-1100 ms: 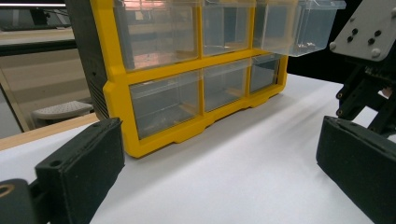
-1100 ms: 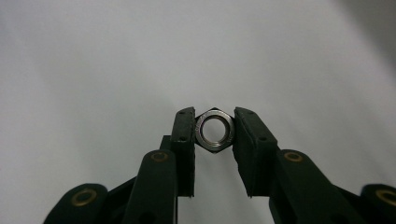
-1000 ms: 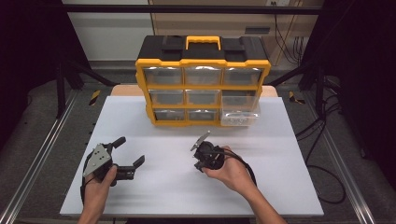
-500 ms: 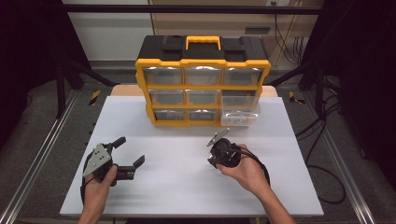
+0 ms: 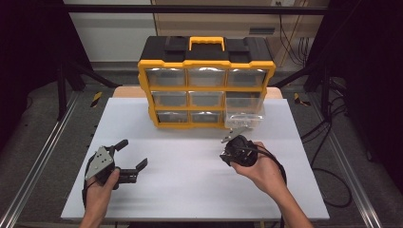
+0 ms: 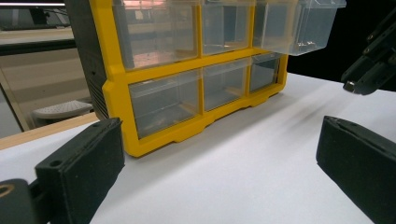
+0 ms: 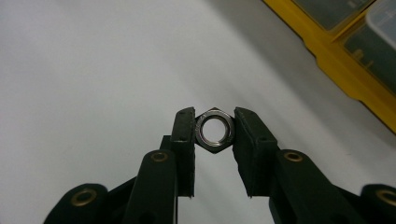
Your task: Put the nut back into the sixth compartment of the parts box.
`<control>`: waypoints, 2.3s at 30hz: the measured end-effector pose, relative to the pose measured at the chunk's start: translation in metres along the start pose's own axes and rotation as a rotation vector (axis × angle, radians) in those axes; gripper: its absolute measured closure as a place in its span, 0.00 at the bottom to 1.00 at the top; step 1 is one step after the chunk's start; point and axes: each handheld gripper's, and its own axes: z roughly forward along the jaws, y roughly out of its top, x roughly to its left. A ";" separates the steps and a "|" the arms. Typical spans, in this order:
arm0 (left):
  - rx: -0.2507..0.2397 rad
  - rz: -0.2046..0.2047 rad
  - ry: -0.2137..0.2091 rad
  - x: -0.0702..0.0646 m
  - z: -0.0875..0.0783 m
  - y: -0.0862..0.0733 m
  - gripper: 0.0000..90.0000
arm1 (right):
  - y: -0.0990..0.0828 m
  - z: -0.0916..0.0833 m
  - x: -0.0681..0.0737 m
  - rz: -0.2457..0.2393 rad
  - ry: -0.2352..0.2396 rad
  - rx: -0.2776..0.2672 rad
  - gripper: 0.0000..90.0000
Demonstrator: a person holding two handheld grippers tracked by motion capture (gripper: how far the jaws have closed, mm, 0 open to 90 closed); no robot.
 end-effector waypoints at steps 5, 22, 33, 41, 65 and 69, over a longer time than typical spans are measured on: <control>0.001 0.001 0.000 0.000 0.000 0.000 0.01 | 0.002 -0.012 -0.002 0.000 -0.016 -0.026 0.78; 0.002 0.003 -0.002 0.000 0.000 0.000 0.01 | 0.021 -0.055 -0.010 -0.005 -0.060 -0.141 0.78; -0.003 -0.002 0.000 0.000 0.000 0.000 0.01 | 0.040 -0.079 -0.013 -0.017 -0.094 -0.206 0.78; -0.001 0.000 0.000 0.000 -0.001 0.000 0.01 | 0.053 -0.090 -0.016 -0.027 -0.108 -0.181 0.78; -0.004 -0.003 0.001 0.000 -0.001 0.001 0.01 | 0.081 -0.114 -0.038 0.036 -0.167 -0.145 0.78; 0.000 0.000 0.000 0.001 -0.001 0.000 0.01 | 0.081 -0.116 -0.040 0.033 -0.171 -0.154 0.78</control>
